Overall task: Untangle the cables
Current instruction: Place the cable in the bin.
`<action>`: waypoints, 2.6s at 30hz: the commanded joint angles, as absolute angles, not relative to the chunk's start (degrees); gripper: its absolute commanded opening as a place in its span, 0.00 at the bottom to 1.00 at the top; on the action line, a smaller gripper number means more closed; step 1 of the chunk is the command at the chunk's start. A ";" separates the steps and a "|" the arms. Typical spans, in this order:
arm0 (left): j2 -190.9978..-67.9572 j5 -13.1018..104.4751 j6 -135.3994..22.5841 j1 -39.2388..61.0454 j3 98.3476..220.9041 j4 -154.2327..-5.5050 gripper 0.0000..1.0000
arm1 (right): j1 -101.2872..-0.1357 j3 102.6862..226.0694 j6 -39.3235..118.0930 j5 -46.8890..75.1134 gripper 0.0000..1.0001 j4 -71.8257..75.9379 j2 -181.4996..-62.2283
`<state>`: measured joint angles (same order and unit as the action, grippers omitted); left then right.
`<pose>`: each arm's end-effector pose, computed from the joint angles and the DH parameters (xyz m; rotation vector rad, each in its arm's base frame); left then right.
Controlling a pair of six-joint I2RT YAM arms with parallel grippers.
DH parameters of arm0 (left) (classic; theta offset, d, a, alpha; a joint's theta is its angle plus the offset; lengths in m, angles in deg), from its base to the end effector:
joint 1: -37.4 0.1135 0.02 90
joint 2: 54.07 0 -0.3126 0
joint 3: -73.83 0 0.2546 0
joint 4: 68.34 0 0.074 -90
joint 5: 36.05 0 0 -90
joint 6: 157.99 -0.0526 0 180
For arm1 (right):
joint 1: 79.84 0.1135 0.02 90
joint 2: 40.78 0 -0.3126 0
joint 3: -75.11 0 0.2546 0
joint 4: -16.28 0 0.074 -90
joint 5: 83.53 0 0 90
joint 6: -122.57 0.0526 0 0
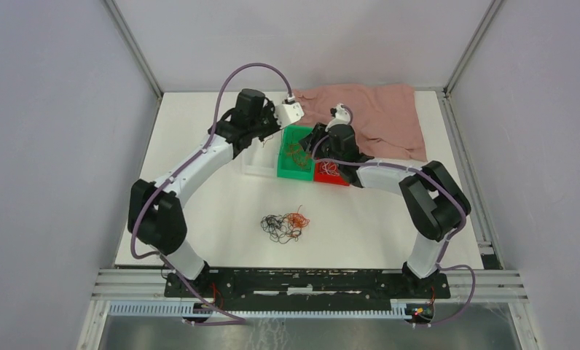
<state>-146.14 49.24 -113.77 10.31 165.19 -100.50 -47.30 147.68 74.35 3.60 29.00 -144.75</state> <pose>0.3471 -0.1824 0.3541 1.3117 1.6960 0.1025 0.3661 0.2305 0.2437 0.1954 1.9752 0.8205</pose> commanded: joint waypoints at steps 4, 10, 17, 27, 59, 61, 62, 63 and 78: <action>-153.21 47.72 -110.49 5.91 173.67 -100.52 0.03 | -49.79 143.85 72.21 1.16 0.45 32.36 -134.17; -158.25 48.11 -110.17 4.24 176.04 -100.32 0.03 | -52.62 138.71 74.18 1.29 0.45 32.40 -128.90; -163.96 46.66 -107.32 3.68 179.32 -97.77 0.03 | -55.23 128.65 70.29 -2.54 0.44 31.41 -117.17; -171.09 47.11 -105.24 3.54 181.90 -95.09 0.03 | -57.37 120.44 72.06 -3.02 0.44 30.25 -108.86; -179.17 44.62 -111.02 5.32 199.68 -114.26 0.75 | -56.79 123.92 78.87 14.38 0.47 44.68 -115.58; -179.86 43.85 -109.55 5.41 199.09 -115.28 0.74 | -55.71 124.03 79.72 15.31 0.46 47.89 -117.66; -179.84 43.65 -109.00 5.41 198.12 -115.10 0.73 | -55.03 124.17 80.31 15.46 0.46 49.30 -118.56; -179.72 43.81 -108.50 5.40 196.64 -114.24 0.73 | -54.04 124.32 80.64 15.44 0.46 51.28 -119.63; -178.52 45.80 -108.22 6.75 194.94 -113.94 0.74 | -39.14 135.27 71.08 6.82 0.36 74.86 -147.39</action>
<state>-180.24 46.29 -110.23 5.83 194.06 -111.08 -41.86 129.78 78.15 10.88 64.80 -142.73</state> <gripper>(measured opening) 0.736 0.379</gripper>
